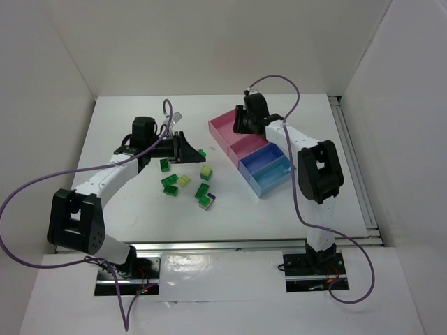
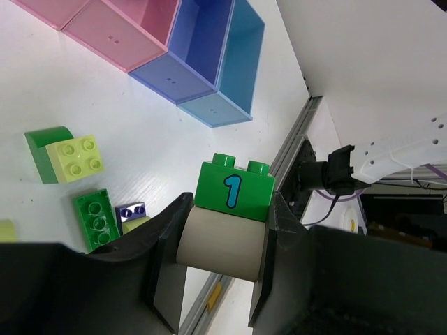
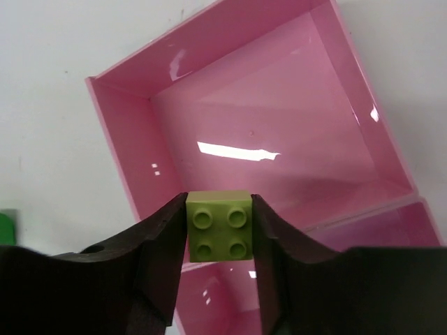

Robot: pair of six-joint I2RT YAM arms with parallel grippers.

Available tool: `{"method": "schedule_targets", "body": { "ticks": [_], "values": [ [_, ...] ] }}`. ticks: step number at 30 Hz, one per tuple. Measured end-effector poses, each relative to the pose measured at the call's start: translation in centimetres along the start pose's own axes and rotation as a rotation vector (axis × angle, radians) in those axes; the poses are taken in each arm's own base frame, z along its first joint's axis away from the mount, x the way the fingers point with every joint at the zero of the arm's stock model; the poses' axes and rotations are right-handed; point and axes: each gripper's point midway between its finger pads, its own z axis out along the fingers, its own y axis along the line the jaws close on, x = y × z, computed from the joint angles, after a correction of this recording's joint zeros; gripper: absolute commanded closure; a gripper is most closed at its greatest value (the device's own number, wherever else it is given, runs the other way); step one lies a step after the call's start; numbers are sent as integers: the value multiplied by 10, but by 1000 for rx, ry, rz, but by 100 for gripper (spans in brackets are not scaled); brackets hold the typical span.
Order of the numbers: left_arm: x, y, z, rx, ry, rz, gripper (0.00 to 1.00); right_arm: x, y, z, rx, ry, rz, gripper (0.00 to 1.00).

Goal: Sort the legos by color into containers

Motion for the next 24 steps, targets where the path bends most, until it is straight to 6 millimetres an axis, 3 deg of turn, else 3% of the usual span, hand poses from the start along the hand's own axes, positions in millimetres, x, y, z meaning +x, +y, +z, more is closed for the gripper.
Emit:
{"method": "schedule_targets", "body": {
  "ticks": [1,5,8,12,17,24],
  "values": [
    [0,0,0,0,0,0,100,1,-1,5,4,6,0,26],
    [0,0,0,0,0,0,100,3,-4,23,23,24,-14,12],
    [0,0,0,1,2,-1,100,8,-8,24,42,40,-23,12],
    [2,-3,-1,18,12,10,100,8,-10,15,46,37,-32,22],
    [6,-9,-2,59,31,25,100,15,1,-26,-36,43,-39,25],
    [10,-15,0,127,60,31,100,19,48,-98,-358,17,-46,17]
  ]
}}
